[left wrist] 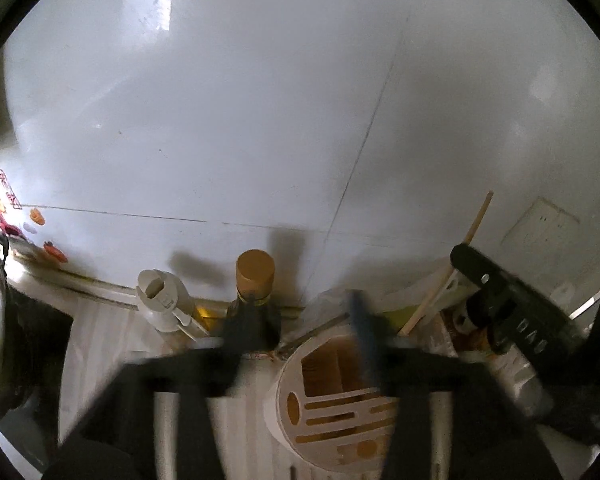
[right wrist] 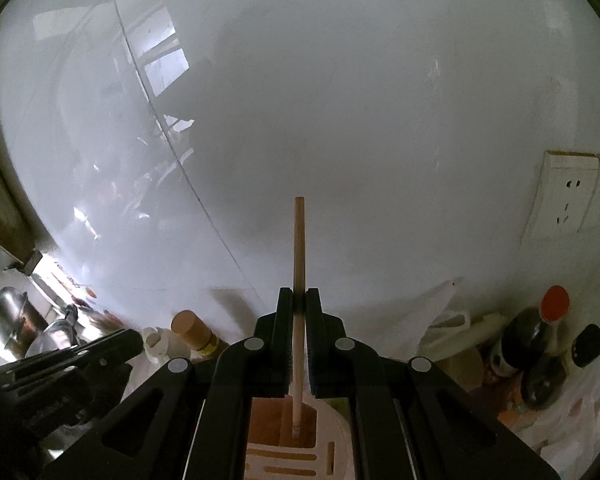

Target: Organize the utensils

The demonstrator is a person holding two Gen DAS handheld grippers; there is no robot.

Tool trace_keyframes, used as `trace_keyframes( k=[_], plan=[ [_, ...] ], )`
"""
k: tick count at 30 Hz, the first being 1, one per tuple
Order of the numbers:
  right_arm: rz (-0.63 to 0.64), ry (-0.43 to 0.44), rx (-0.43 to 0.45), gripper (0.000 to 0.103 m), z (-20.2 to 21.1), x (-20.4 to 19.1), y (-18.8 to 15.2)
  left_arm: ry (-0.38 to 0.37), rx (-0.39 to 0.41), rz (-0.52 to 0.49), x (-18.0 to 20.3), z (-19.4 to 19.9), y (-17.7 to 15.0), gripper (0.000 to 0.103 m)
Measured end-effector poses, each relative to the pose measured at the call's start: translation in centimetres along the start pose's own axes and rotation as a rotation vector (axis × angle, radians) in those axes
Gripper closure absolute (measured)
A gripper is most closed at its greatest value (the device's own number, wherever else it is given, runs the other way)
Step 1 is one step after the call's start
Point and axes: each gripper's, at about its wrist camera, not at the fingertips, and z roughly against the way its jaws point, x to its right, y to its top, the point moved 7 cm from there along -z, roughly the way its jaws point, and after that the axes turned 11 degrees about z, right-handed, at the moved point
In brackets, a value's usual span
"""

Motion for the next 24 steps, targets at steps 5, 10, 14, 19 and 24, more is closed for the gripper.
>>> trace_keyframes(
  k=[5,10,14,19,24],
  plan=[
    [-0.026,-0.001,-0.012,0.097,-0.1,0.8,-1.3,0.039,-0.003,-0.072,0.5,-2.5,-2.0,0.045],
    [-0.055,0.003,-0.022,0.097,-0.2,1.6,-2.5,0.091,-0.006,-0.142,1.5,-5.2,-2.7,0.046],
    [-0.068,0.006,-0.018,0.097,-0.2,1.9,-2.6,0.137,-0.001,-0.198,2.3,-6.8,-2.5,0.076],
    [-0.074,0.005,-0.017,0.097,-0.1,1.8,-2.5,0.155,0.004,-0.204,2.4,-7.6,-2.1,0.100],
    [-0.078,0.006,-0.016,0.097,0.1,1.9,-2.2,0.139,0.060,-0.165,2.6,-4.8,-0.5,0.101]
  ],
)
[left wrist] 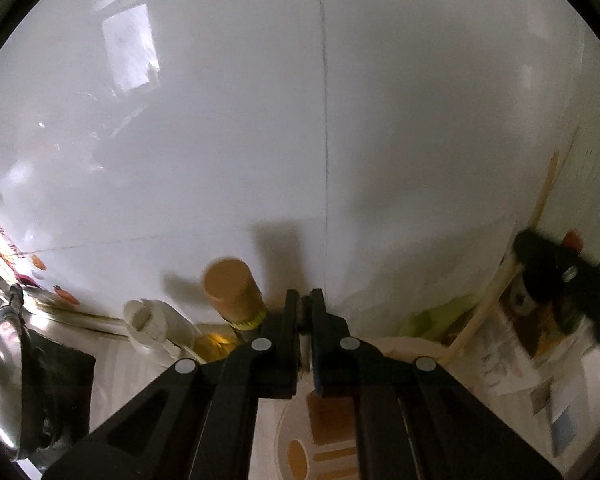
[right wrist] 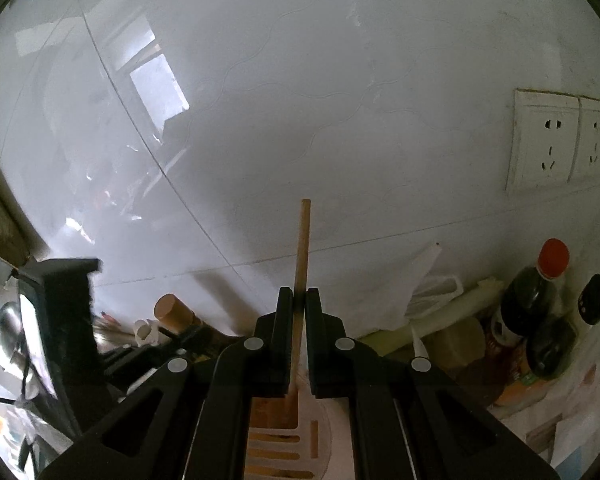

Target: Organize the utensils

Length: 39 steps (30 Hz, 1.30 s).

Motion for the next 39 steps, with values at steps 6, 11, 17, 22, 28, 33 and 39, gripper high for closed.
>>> trace_keyframes(
  k=[6,11,17,22,28,33,39],
  plan=[
    [-0.006,0.002,0.013,0.097,0.8,0.2,1.0,-0.037,0.065,0.038,-0.7,5.2,3.4,0.101],
    [0.000,0.002,0.036,0.097,2.0,0.0,2.2,-0.056,0.118,0.048,-0.8,9.0,5.4,0.101],
    [0.006,0.010,0.073,0.097,4.0,-0.4,4.1,-0.060,0.177,0.041,-0.4,12.5,6.7,0.101],
    [0.025,0.009,0.100,0.097,5.5,-0.9,5.3,-0.083,0.198,0.047,0.0,14.3,7.1,0.101],
    [0.039,0.004,0.115,0.097,6.5,-1.4,6.1,-0.110,0.196,0.038,0.8,15.7,6.8,0.101],
    [0.053,-0.008,0.113,0.097,6.6,-1.5,5.7,-0.114,0.146,0.043,0.5,13.8,5.7,0.101],
    [0.079,-0.012,0.072,0.097,4.5,-1.7,4.2,-0.093,0.049,0.058,0.3,9.8,3.6,0.100]
  ],
)
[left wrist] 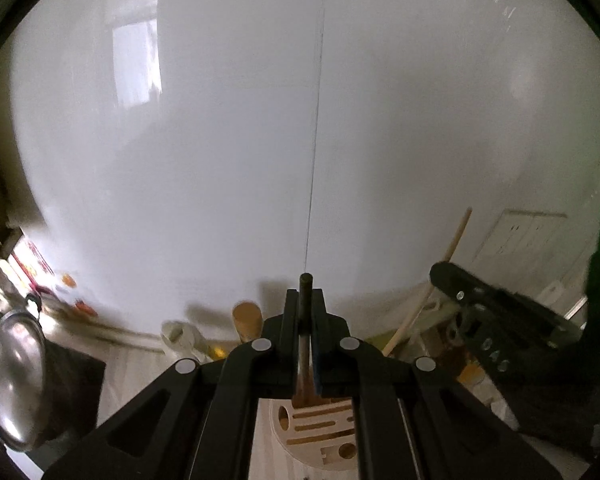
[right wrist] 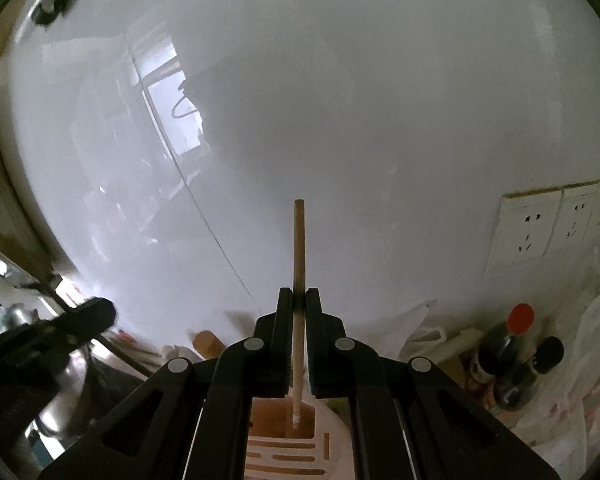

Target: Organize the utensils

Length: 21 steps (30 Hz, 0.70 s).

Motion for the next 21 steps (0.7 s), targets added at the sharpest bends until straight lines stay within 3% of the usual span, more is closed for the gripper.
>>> trace_keyframes(
  k=[5,7,8,9,11,14,15,18,21],
  plan=[
    [0.012,0.024,-0.075,0.096,-1.6,-0.3,-1.4,0.032,-0.065,0.031,-1.5,-1.9,-1.4,0.093],
    [0.013,0.037,-0.103,0.093,-1.9,-0.4,-1.7,0.044,-0.069,0.042,-1.8,-1.9,-1.5,0.082],
    [0.012,0.038,-0.109,0.082,-1.8,-0.4,-1.8,0.052,-0.062,0.047,-1.9,-1.5,-1.5,0.065],
    [0.008,0.041,-0.107,0.069,-1.6,-0.3,-2.1,0.062,-0.052,0.053,-1.7,-0.9,-1.4,0.041],
    [0.002,0.040,-0.099,0.059,-0.7,-0.1,-1.9,0.075,-0.010,0.074,-2.6,0.2,-1.1,0.025],
    [-0.006,0.026,-0.090,0.051,0.9,0.1,-2.1,0.092,0.014,0.080,-3.3,1.6,-1.3,0.014],
    [-0.011,0.015,-0.094,0.045,1.8,0.4,-2.4,0.091,0.016,0.083,-3.7,1.9,-1.6,0.004],
    [-0.010,-0.017,-0.105,0.027,4.0,1.0,-3.7,0.108,0.018,0.093,-4.9,3.0,-3.2,0.000],
    [-0.020,-0.036,-0.131,0.019,5.8,1.5,-6.4,0.120,-0.003,0.099,-6.1,3.5,-5.9,0.000]
  ],
)
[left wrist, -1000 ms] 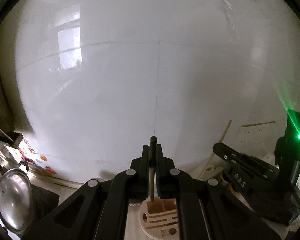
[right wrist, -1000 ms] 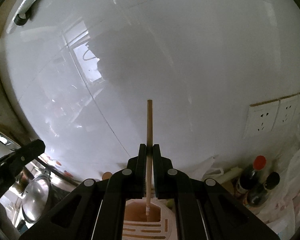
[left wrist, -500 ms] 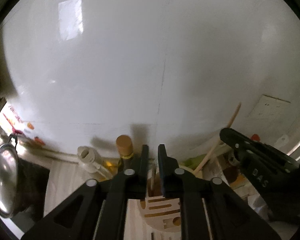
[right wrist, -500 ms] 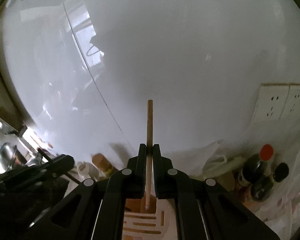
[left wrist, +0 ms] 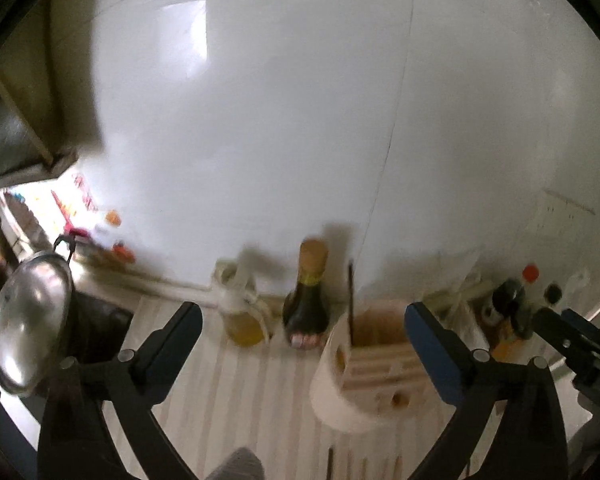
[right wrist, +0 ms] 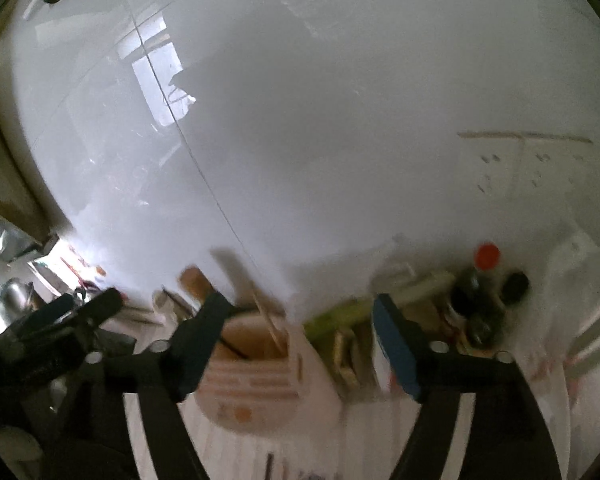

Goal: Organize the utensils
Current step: 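Move both tools back down to the row of chopsticks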

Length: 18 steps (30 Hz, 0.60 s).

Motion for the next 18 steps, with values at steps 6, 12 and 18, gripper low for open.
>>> trace_keyframes(
  k=[6,12,18],
  plan=[
    [-0.057,-0.010,-0.085,0.009,-0.1,1.2,-8.2,0.032,-0.107,-0.040,-1.9,-1.2,-7.7,0.000],
    [-0.072,-0.033,-0.315,0.012,-4.4,1.2,-18.9,0.138,-0.298,-0.115,-3.2,-5.5,-17.7,0.000],
    [-0.081,-0.046,-0.542,0.040,-8.8,0.9,-28.2,0.185,-0.446,-0.146,-4.2,-8.9,-25.0,0.000]
  ],
)
